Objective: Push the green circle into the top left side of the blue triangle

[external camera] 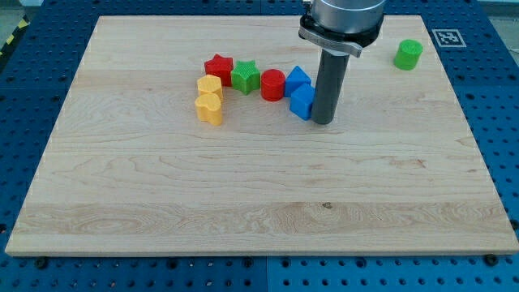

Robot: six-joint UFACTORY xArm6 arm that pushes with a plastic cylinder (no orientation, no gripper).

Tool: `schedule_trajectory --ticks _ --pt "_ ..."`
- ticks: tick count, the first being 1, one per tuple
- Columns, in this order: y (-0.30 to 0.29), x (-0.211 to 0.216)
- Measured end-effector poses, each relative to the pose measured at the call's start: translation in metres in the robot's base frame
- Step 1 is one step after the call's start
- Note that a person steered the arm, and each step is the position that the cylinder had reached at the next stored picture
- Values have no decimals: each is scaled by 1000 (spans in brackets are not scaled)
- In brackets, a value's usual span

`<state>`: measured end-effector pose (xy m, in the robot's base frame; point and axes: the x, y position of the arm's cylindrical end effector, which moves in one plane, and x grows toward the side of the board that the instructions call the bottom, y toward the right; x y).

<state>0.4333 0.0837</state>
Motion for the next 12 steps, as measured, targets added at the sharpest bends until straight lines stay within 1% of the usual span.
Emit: schedule_trajectory --ticks 3,4,5,6,7,8,9,10,11,12 --pt "-23 -7" --pt "18 6" --pt "78 3" --pt "128 -42" --pt "145 -101" --pt "125 -126" --pt "91 -140" --pt "128 -117" --pt "193 -81" --pt "260 -84"
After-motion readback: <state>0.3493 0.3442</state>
